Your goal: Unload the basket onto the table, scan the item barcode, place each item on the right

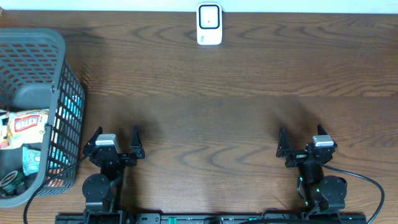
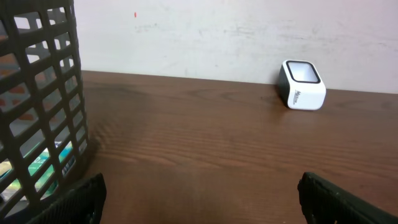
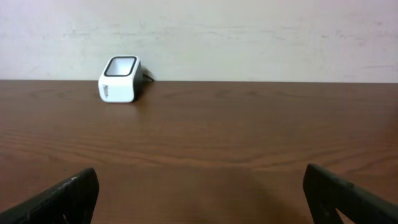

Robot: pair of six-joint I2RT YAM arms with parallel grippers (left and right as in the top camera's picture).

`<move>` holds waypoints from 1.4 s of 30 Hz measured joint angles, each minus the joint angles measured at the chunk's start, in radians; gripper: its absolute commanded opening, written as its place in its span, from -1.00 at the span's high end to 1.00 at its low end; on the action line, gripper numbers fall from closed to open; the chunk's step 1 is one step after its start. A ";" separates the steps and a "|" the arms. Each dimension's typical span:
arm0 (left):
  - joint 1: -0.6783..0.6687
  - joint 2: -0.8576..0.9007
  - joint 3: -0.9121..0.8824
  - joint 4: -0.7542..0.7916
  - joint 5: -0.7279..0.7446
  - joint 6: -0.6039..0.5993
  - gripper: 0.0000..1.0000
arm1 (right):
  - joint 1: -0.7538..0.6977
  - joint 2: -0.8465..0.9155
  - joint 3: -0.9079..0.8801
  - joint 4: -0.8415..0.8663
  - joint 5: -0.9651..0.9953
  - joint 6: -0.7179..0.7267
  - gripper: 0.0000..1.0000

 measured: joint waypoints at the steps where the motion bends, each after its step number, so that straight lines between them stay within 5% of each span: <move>1: 0.000 0.000 0.000 0.000 0.000 0.000 -0.95 | 0.004 0.000 0.000 0.000 0.000 0.000 -0.98; 42: 0.000 0.000 0.000 0.000 0.000 0.000 -0.95 | 0.033 0.000 0.000 0.000 0.000 0.000 -0.99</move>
